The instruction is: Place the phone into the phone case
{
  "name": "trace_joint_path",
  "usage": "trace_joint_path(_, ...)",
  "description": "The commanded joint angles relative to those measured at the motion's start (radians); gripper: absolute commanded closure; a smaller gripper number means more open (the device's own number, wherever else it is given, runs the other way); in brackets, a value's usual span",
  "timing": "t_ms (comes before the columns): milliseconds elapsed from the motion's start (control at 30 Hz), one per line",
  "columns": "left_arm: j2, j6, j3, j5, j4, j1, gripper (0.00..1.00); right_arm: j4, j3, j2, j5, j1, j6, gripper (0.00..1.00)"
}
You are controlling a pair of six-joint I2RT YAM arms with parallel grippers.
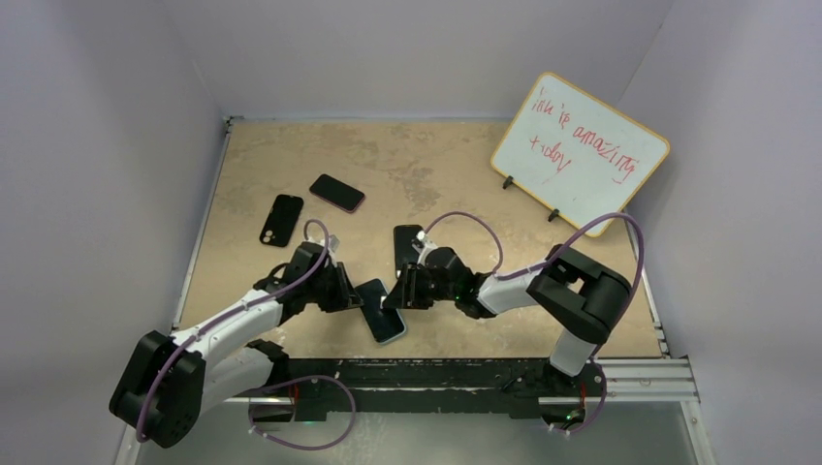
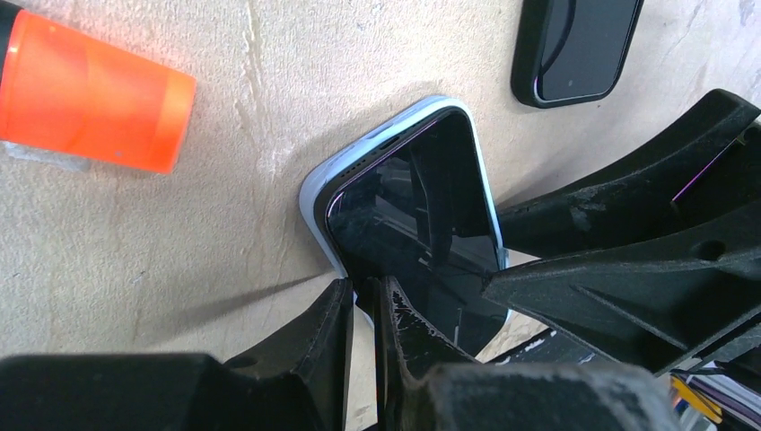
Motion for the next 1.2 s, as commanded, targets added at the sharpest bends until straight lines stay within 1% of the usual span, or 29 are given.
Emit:
trace_joint_path(0, -0.007, -0.055, -0.022, 0.138, 0.104, -0.003, 0.85, 0.197, -0.023, 0.018, -0.093, 0.014, 0.074, 0.57)
trace_joint_path(167, 0.001, -0.066, -0.049, 0.166, 0.111, -0.003, 0.87, 0.368, -0.048, 0.061, -0.156, 0.007, 0.145, 0.57)
trace_joint_path(233, -0.004, -0.082, -0.061, 0.205, 0.130, -0.003, 0.88, 0.436, -0.058, 0.065, -0.164, 0.007, 0.164, 0.57)
trace_joint_path(300, -0.022, -0.096, -0.064, 0.226, 0.138, -0.003, 0.88, 0.448, -0.058, 0.061, -0.163, 0.006, 0.164, 0.57)
trace_joint_path(467, -0.073, -0.092, -0.058, 0.226, 0.121, -0.003, 0.85, 0.414, -0.046, 0.046, -0.152, 0.008, 0.134, 0.59)
trace_joint_path(567, -0.076, -0.109, -0.068, 0.242, 0.142, -0.003, 0.85, 0.437, -0.051, 0.067, -0.181, 0.008, 0.145, 0.66)
trace_joint_path(700, -0.069, -0.116, -0.078, 0.265, 0.157, -0.003, 0.85, 0.432, -0.048, 0.071, -0.187, 0.008, 0.143, 0.70)
trace_joint_path(767, -0.064, -0.116, -0.078, 0.264, 0.155, -0.002, 0.85, 0.421, -0.054, 0.063, -0.181, 0.008, 0.144, 0.77)
trace_joint_path(867, -0.082, -0.108, -0.061, 0.276, 0.150, -0.003, 0.85, 0.431, -0.073, 0.045, -0.191, 0.007, 0.160, 0.90)
trace_joint_path(933, -0.112, -0.077, -0.013, 0.257, 0.096, -0.003, 0.81, 0.423, -0.083, 0.005, -0.188, -0.002, 0.152, 0.99)
trace_joint_path(967, -0.129, -0.060, 0.016, 0.245, 0.063, -0.003, 0.77, 0.410, -0.088, -0.018, -0.185, -0.008, 0.146, 1.00)
trace_joint_path(1033, -0.178, -0.025, 0.081, 0.222, -0.004, -0.003, 0.64, 0.383, -0.096, -0.073, -0.186, -0.030, 0.130, 1.00)
trace_joint_path(1167, -0.289, 0.038, 0.207, 0.168, -0.093, -0.003, 0.34, 0.276, -0.090, -0.209, -0.195, -0.078, 0.080, 1.00)
